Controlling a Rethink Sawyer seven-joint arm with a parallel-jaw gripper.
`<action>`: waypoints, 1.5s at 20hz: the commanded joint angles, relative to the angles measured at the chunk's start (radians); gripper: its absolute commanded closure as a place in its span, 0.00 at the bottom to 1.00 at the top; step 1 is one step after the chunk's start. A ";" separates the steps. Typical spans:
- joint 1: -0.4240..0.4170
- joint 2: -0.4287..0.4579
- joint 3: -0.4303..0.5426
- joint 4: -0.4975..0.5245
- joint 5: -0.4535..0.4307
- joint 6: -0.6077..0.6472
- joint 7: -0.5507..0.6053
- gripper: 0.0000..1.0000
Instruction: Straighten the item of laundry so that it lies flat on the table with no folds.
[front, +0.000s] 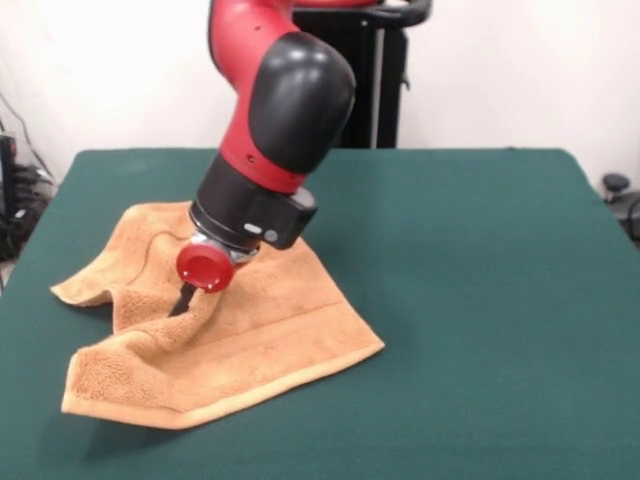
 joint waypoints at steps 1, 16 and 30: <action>0.071 0.061 0.110 0.030 0.099 0.153 0.220 0.00; -0.609 -0.143 0.301 0.212 -0.938 -0.075 -0.028 0.00; -0.575 -0.159 0.231 0.163 -1.051 0.011 0.067 0.00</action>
